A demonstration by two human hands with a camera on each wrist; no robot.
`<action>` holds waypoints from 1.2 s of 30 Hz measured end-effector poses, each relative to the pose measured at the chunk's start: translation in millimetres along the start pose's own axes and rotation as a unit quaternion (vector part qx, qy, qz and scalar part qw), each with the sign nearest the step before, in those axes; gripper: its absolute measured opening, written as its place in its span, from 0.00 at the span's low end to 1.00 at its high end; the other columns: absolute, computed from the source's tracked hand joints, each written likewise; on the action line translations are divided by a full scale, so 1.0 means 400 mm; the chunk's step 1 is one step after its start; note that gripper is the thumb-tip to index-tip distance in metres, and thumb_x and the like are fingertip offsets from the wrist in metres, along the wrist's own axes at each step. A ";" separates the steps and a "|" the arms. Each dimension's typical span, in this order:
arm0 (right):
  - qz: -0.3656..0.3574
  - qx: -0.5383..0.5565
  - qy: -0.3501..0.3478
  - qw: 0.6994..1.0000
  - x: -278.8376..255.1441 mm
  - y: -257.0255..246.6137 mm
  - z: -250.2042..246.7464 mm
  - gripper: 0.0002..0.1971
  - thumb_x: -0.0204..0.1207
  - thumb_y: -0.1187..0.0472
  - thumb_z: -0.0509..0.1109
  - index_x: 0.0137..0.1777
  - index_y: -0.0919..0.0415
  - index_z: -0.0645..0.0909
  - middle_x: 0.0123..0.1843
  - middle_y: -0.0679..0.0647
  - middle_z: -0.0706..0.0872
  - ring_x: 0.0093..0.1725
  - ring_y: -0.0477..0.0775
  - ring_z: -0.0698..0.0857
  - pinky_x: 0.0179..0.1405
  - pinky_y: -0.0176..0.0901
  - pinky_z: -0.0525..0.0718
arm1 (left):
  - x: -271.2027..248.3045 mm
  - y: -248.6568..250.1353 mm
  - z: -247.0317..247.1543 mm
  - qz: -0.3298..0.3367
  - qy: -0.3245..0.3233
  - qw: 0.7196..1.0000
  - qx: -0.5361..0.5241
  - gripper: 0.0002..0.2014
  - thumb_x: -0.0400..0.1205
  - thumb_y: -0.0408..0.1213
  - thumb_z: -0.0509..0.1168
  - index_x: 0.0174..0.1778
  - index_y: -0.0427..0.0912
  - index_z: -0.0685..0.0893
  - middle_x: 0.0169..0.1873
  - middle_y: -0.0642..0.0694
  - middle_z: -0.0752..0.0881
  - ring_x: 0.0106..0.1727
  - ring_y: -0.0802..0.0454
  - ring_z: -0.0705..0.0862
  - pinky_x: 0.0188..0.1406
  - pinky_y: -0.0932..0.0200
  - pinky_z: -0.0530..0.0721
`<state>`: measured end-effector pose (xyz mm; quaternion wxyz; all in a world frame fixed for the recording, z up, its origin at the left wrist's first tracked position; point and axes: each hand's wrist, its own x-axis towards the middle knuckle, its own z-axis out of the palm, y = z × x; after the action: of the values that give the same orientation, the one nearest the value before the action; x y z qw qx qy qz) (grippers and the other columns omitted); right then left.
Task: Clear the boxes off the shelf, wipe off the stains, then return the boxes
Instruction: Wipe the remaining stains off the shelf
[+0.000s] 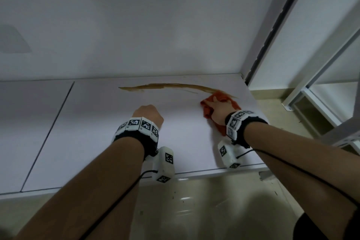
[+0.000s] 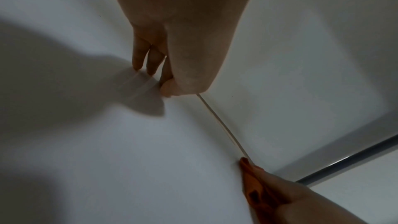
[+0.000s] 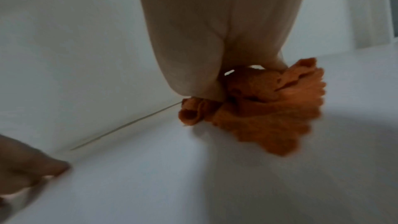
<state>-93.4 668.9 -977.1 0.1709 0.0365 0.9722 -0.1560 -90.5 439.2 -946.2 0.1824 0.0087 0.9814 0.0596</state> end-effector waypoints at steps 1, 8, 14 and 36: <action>-0.006 0.003 0.000 1.000 -0.012 -0.012 0.007 0.27 0.80 0.62 0.59 0.79 0.46 0.64 0.83 0.55 0.60 0.81 0.66 0.59 0.81 0.59 0.57 | 0.001 0.001 -0.003 0.000 -0.001 1.000 0.002 0.15 0.79 0.32 0.59 0.24 0.39 0.71 0.24 0.47 0.74 0.24 0.54 0.70 0.19 0.66 0.65; -0.069 -0.102 -0.055 0.991 -0.029 -0.157 0.054 0.31 0.81 0.58 0.57 0.79 0.30 0.54 0.86 0.46 0.46 0.82 0.71 0.45 0.76 0.77 0.49 | 0.002 0.017 -0.019 -0.024 0.008 0.999 -0.020 0.15 0.79 0.33 0.62 0.25 0.38 0.72 0.26 0.45 0.76 0.31 0.48 0.77 0.30 0.63 0.74; -0.089 0.016 -0.049 0.995 0.068 -0.111 0.029 0.27 0.80 0.64 0.60 0.79 0.45 0.67 0.84 0.51 0.58 0.83 0.62 0.54 0.83 0.58 0.50 | 0.007 0.009 -0.007 -0.025 0.005 0.999 -0.036 0.15 0.79 0.31 0.60 0.25 0.38 0.71 0.25 0.46 0.74 0.35 0.47 0.78 0.38 0.61 0.75; -0.059 -0.089 -0.058 0.993 -0.052 -0.131 0.035 0.33 0.78 0.47 0.63 0.82 0.40 0.53 0.85 0.47 0.47 0.82 0.71 0.47 0.79 0.72 0.50 | 0.010 0.041 -0.015 -0.032 0.013 0.999 -0.033 0.16 0.81 0.33 0.60 0.26 0.37 0.71 0.41 0.40 0.82 0.40 0.45 0.78 0.40 0.61 0.77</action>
<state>-75.9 614.2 -967.2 0.2198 -0.0456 0.9712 -0.0805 -96.5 454.8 -940.3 0.1712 -0.0300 0.9810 0.0860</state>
